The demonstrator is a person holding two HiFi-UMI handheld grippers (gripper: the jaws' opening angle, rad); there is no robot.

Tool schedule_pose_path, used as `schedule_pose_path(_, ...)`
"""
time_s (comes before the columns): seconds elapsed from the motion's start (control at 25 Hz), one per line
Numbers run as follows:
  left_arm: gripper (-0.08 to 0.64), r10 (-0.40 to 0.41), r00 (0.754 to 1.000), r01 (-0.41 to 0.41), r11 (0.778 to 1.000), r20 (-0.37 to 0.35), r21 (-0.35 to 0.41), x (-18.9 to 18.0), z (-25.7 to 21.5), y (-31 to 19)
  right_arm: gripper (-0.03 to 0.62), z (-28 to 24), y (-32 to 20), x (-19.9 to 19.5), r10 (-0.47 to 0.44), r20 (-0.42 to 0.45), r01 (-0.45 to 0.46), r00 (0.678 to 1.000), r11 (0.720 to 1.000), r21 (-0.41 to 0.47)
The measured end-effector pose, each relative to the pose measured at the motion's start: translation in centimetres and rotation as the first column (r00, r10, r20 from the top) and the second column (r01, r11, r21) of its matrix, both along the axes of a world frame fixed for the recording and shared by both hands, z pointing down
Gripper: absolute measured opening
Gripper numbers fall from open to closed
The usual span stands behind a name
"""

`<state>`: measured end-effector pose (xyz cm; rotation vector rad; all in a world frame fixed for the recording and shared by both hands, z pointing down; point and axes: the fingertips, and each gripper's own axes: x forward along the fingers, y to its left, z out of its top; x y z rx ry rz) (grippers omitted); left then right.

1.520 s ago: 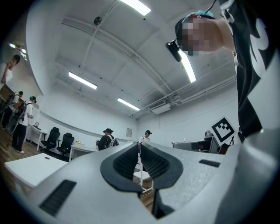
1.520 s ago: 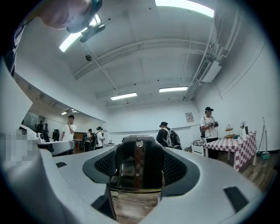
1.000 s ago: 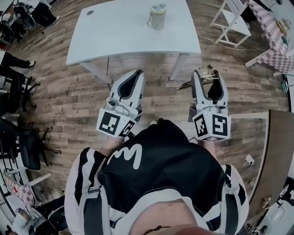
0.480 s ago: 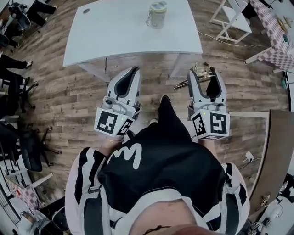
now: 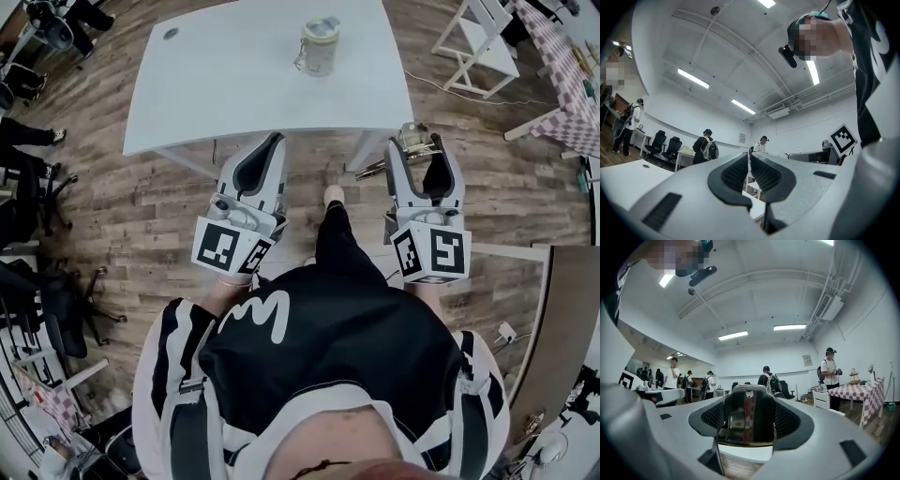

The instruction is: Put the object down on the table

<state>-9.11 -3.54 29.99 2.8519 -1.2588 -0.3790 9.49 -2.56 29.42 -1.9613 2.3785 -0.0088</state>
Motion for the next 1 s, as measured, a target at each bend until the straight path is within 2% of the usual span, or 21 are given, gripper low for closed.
schedule_pose_path(0.6, 0.021, -0.072, 0.997, 0.072, 0.997, -0.001, 0.002, 3.3, -1.1, -17.5, 0.296, -1.2, -19.1, 3.5, -0.079, -0.012, 0.079, 0.997, 0.997, -0.003)
schedule_pose_path(1.0, 0.021, -0.118, 0.993, 0.119, 0.993, -0.017, 0.009, 5.2, -1.6, -25.3, 0.296, -1.5, -27.6, 5.1, -0.127, -0.023, 0.127, 0.992, 0.992, -0.011)
